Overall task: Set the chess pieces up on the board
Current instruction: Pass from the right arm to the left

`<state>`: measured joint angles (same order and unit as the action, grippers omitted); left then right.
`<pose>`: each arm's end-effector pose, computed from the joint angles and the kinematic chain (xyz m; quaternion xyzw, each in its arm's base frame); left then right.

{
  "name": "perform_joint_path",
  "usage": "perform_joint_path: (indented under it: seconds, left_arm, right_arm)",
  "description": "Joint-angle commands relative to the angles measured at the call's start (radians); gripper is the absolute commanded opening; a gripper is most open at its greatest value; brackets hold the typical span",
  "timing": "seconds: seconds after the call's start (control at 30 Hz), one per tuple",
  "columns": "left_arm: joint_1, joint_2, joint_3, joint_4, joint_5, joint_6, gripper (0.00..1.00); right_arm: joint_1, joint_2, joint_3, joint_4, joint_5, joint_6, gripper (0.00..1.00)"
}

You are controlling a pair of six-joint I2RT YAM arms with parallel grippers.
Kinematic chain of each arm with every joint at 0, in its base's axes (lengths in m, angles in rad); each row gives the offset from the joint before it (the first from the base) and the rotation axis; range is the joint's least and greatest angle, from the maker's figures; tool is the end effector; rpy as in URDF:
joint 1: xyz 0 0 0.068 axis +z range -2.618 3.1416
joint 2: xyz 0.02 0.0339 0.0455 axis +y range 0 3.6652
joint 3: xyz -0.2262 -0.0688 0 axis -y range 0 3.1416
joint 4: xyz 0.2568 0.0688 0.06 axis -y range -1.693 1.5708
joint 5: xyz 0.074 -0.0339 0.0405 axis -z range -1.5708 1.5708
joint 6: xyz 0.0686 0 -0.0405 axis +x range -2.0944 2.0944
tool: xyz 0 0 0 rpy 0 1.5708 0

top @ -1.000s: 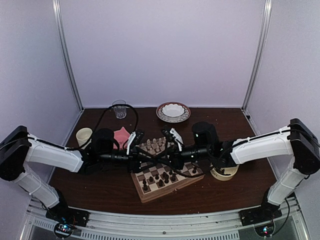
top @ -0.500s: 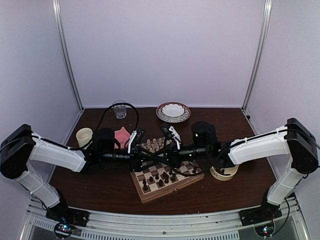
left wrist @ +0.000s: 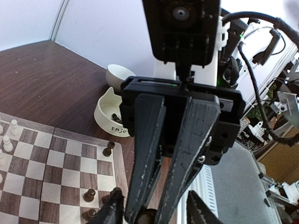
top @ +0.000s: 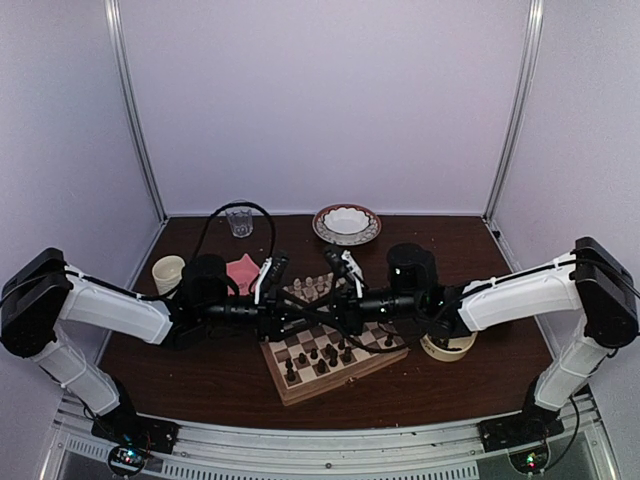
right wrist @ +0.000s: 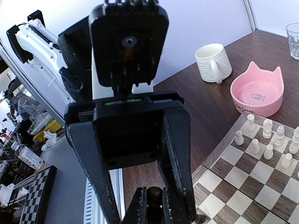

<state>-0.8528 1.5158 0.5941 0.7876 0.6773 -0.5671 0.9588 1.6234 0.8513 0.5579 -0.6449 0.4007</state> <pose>0.1893 -0.2820 0.1540 0.3175 0.6718 -0.5943 0.3078 0.1866 0.3377 0.1758 -0.3946 0.6552 0.5660 0.3077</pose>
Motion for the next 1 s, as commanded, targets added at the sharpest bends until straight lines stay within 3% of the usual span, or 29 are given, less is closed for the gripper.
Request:
perform_joint_path:
  seconds: [0.0, 0.17, 0.43, 0.67, 0.87, 0.97]
  left_arm:
    - [-0.002, 0.014, -0.006, 0.085, -0.004, -0.008, 0.54]
    - [-0.002, 0.017, 0.001, 0.082, 0.004, -0.013, 0.40]
    - [-0.002, 0.021, 0.007, 0.070, 0.011, -0.017, 0.44]
    - [-0.002, 0.025, 0.012, 0.074, 0.020, -0.019, 0.23]
    - [-0.002, 0.022, 0.013, 0.076, 0.026, -0.020, 0.11]
    - [-0.002, 0.019, 0.012, 0.071, 0.022, -0.019, 0.07]
  right_arm:
    - [0.008, -0.047, -0.023, 0.037, 0.039, 0.012, 0.06]
    - [0.008, -0.067, -0.034, 0.048, 0.037, 0.012, 0.06]
    - [0.008, -0.084, -0.049, 0.061, 0.042, 0.017, 0.06]
    - [0.008, -0.071, -0.045, 0.064, 0.034, 0.022, 0.06]
    - [0.008, -0.056, -0.038, 0.070, 0.024, 0.030, 0.07]
    - [0.008, -0.056, -0.038, 0.066, 0.022, 0.025, 0.12]
